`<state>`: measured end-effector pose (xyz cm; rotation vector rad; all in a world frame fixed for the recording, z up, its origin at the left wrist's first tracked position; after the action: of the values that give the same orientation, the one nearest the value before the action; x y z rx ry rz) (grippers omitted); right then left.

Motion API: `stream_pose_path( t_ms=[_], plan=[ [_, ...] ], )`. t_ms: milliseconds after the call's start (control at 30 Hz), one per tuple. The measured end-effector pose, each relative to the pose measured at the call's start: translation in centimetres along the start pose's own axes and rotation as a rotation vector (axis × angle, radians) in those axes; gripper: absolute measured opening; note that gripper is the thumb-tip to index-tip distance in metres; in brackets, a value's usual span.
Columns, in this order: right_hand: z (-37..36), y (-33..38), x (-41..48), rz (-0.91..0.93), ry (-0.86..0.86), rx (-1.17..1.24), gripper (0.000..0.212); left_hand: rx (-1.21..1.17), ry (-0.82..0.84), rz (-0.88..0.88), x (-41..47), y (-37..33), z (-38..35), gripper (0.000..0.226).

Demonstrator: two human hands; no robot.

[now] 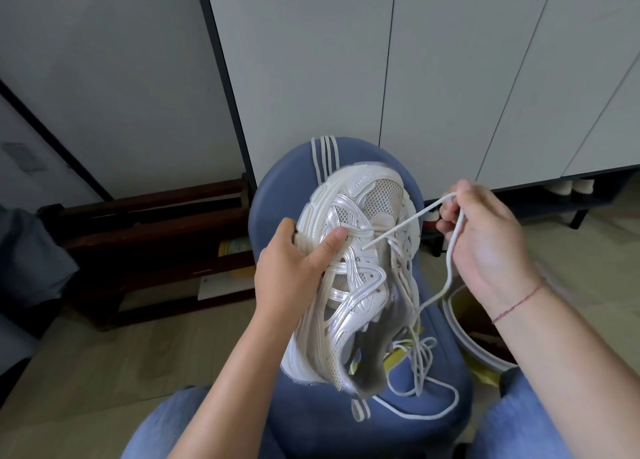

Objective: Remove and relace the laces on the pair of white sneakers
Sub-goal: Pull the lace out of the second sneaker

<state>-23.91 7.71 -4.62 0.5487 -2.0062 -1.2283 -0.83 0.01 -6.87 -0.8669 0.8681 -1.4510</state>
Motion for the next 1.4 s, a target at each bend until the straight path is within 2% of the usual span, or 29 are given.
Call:
stream_pose_path(
  t_ms=[67, 133, 200, 267, 333, 400, 500, 567, 633, 767, 833, 900, 1033, 1267, 1400],
  plan=[
    [-0.9, 1.1, -0.3, 0.204, 0.237, -0.408, 0.018, 0.022, -0.012, -0.002, 0.0, 0.1, 0.1, 0.066],
    [-2.7, 1.3, -1.4, 0.292, 0.462, -0.544, 0.004, 0.047, -0.028, -0.010, 0.1, 0.2, 0.1, 0.066],
    [-4.2, 1.0, -2.6, 0.383, 0.629, -0.631, 0.012, 0.063, -0.036, -0.020, 0.1, 0.1, 0.1, 0.066],
    [-5.0, 0.5, -3.1, 0.479, 0.687, -0.741, 0.025, 0.059, -0.044, -0.030, 0.1, 0.1, 0.1, 0.066],
    [-5.2, 0.4, -3.1, 0.550, 0.677, -0.804, 0.030, 0.043, -0.052, -0.036, 0.2, 0.1, 0.2, 0.067],
    [-5.4, 0.3, -3.3, 0.570, 0.684, -0.768, 0.029, 0.038, -0.055, -0.040, 0.2, 0.1, 0.3, 0.067],
    [-5.3, -0.1, -3.2, 0.330, 0.642, -0.522, 0.026, 0.003, -0.040, -0.038, 0.3, 0.2, 0.3, 0.066],
    [-4.4, -0.2, -2.5, 0.129, 0.502, -0.215, 0.028, -0.036, -0.025, -0.025, 0.4, 0.4, 0.3, 0.065],
    [-3.1, 0.1, -1.4, 0.047, 0.347, -0.049, 0.028, -0.062, -0.019, -0.020, 0.5, 0.5, 0.4, 0.064],
    [-2.1, -1.2, -1.2, 0.025, 0.376, -0.328, 0.013, -0.155, 0.026, 0.029, 0.8, 1.0, 0.2, 0.064],
    [-2.3, -1.8, -1.6, -0.001, 0.407, -0.356, 0.004, -0.207, 0.055, 0.054, 0.8, 1.2, 0.1, 0.073],
    [-2.6, -1.7, -1.8, 0.022, 0.431, -0.359, 0.003, -0.235, 0.066, 0.066, 0.8, 1.2, 0.0, 0.082],
    [-3.1, -0.6, -1.9, 0.141, 0.448, -0.388, 0.006, -0.232, 0.069, 0.076, 0.6, 1.0, -0.1, 0.083],
    [-3.6, 0.6, -2.0, 0.292, 0.435, -0.474, 0.013, -0.200, 0.063, 0.060, 0.3, 0.7, -0.1, 0.063],
    [-4.5, 1.7, -2.7, 0.510, 0.485, -0.583, 0.007, -0.133, 0.039, 0.025, -0.1, 0.3, -0.3, 0.062]
  ],
)
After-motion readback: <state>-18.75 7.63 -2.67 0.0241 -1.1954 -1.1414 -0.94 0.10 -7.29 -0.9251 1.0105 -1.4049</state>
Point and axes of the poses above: each hand's wrist, its own x-axis towards the middle knuckle, its own z-axis out of the back of the hand, y = z × x, the point moved 7 cm from there along x, towards the middle knuckle, and after that the axes turned 13 degrees about z, right-handed, at the moved point
